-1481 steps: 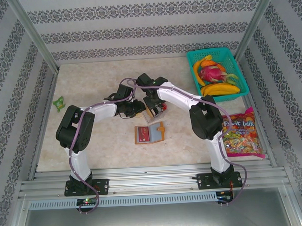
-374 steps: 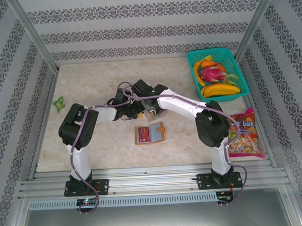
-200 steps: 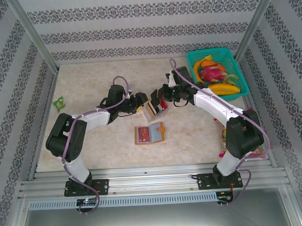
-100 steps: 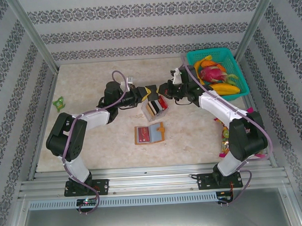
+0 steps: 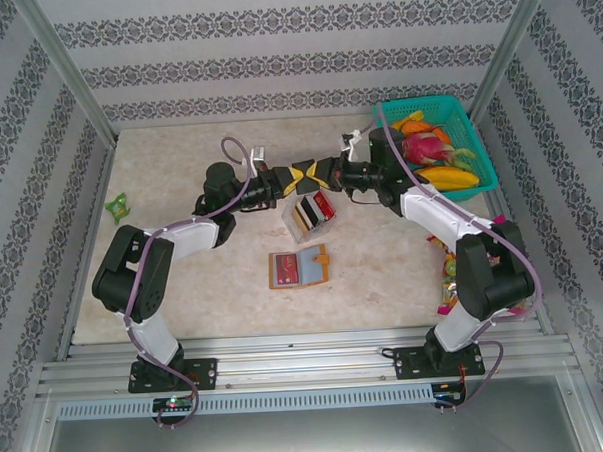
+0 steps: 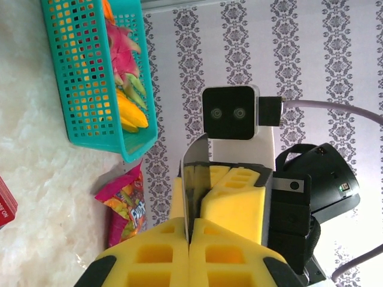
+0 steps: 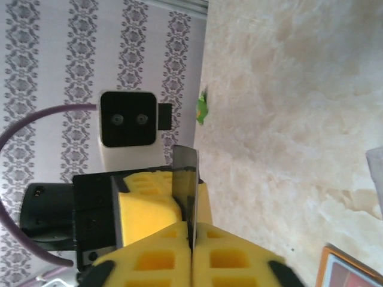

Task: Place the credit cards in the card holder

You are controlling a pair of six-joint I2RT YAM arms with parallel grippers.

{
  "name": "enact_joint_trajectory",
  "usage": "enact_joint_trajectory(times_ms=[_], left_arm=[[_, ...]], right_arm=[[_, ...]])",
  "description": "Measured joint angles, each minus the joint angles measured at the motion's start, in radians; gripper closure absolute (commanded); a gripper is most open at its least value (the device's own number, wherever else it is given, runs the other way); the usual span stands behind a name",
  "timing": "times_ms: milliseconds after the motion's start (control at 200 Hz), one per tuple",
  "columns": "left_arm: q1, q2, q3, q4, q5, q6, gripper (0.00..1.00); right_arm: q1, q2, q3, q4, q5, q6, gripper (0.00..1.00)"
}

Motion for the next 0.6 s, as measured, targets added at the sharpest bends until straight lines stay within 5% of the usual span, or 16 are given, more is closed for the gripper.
enact_joint_trajectory(times_ms=[110,290,600], left_arm=[[0.002,-0.012,-0.016,-0.065,-0.006,0.035,0.47],[0.008,-0.145,-0.09,-0.501,-0.117,0.261,0.43],[-0.005,-0.304,-0.155,-0.998,-0.32,0.535,0.41]], right_arm=[[-0.006,-0.01,-0.02,0.001,0.0,-0.012,1.0],[0.027,-0.085,-0.062,-0.218,0.164,-0.17,1.0],[0.331,-0.134,-0.19,-0.401,0.486,-0.287,1.0]])
